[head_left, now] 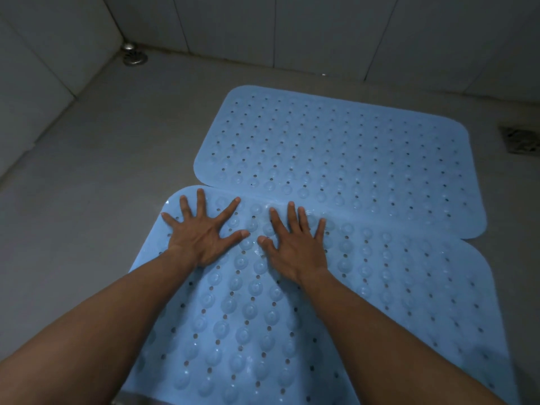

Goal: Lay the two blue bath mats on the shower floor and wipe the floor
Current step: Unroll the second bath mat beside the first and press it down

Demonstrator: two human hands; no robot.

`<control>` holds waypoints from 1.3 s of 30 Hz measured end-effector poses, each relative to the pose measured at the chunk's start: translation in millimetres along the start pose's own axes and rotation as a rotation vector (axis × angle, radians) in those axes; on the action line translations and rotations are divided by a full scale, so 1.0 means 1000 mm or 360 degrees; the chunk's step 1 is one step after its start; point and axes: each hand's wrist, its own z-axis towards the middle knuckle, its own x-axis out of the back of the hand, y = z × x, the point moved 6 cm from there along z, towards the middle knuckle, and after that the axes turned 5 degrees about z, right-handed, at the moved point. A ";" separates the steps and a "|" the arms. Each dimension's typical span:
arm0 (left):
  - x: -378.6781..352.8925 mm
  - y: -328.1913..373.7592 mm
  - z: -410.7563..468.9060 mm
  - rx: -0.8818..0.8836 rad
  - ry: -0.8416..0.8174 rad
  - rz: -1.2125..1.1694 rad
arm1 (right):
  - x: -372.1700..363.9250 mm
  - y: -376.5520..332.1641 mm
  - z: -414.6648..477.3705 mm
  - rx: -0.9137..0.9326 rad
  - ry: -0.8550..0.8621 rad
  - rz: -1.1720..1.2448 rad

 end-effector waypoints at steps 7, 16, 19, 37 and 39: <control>0.018 0.016 -0.001 0.0008 0.0001 0.0366 | 0.044 0.043 -0.029 0.0119 0.0102 0.0482; 0.006 0.231 -0.067 -0.0483 0.0476 -0.0175 | 0.054 0.240 -0.128 -0.0673 0.0274 0.0040; -0.005 0.284 -0.067 -0.0623 0.0364 -0.0111 | 0.046 0.268 -0.144 -0.0769 0.0283 0.0070; -0.022 0.314 -0.062 -0.0390 0.0240 -0.0015 | 0.039 0.273 -0.135 -0.0581 0.0424 0.0043; -0.020 0.314 -0.062 -0.0397 0.0210 -0.0014 | 0.038 0.273 -0.135 -0.0593 0.0370 0.0062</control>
